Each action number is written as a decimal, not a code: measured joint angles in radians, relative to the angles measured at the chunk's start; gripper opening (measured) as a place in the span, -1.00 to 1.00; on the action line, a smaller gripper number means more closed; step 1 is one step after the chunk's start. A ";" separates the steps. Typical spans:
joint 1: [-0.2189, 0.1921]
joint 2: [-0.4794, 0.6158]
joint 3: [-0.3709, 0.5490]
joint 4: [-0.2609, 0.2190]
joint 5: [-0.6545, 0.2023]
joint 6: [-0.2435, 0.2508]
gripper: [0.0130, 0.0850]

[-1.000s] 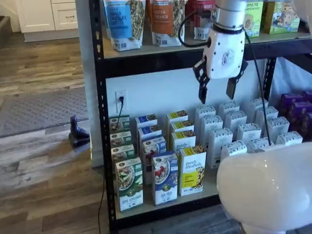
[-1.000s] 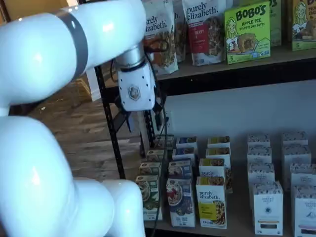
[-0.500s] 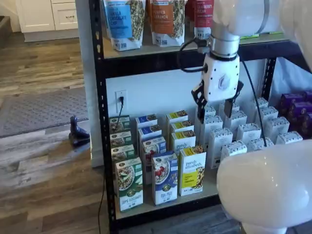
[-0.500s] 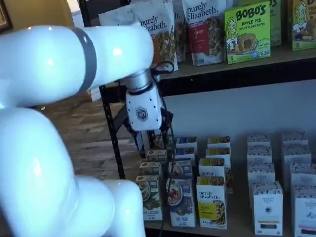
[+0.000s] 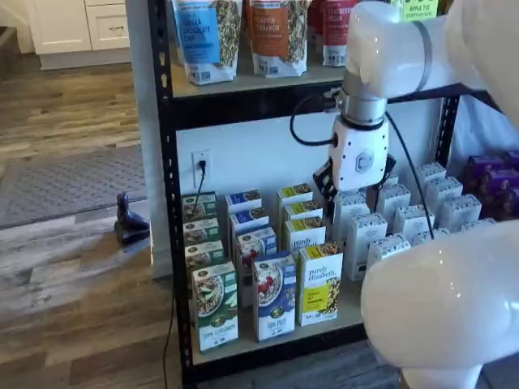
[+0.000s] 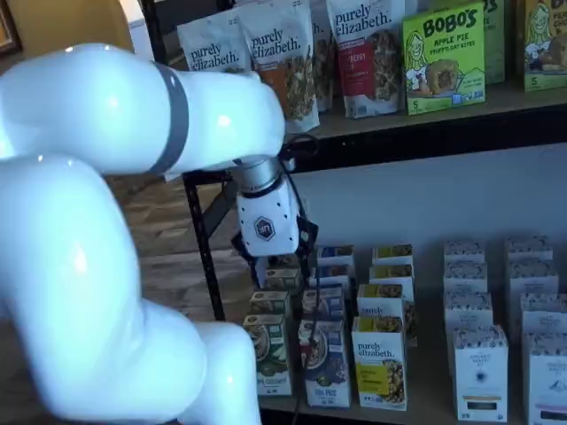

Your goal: Pick up the blue and white box that is on the bottom shelf, the second box from the left

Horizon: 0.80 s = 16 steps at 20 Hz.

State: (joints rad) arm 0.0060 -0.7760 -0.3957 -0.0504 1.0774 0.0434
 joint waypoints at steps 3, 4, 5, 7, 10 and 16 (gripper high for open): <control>0.006 0.056 -0.001 -0.015 -0.043 0.015 1.00; 0.006 0.082 -0.009 -0.011 -0.046 0.013 1.00; 0.005 0.104 -0.012 -0.006 -0.057 0.010 1.00; 0.009 0.131 -0.007 -0.021 -0.101 0.025 1.00; 0.012 0.177 -0.001 -0.022 -0.173 0.032 1.00; 0.014 0.267 0.008 0.036 -0.290 -0.001 1.00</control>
State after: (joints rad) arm 0.0199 -0.5087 -0.3873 -0.0142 0.7878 0.0422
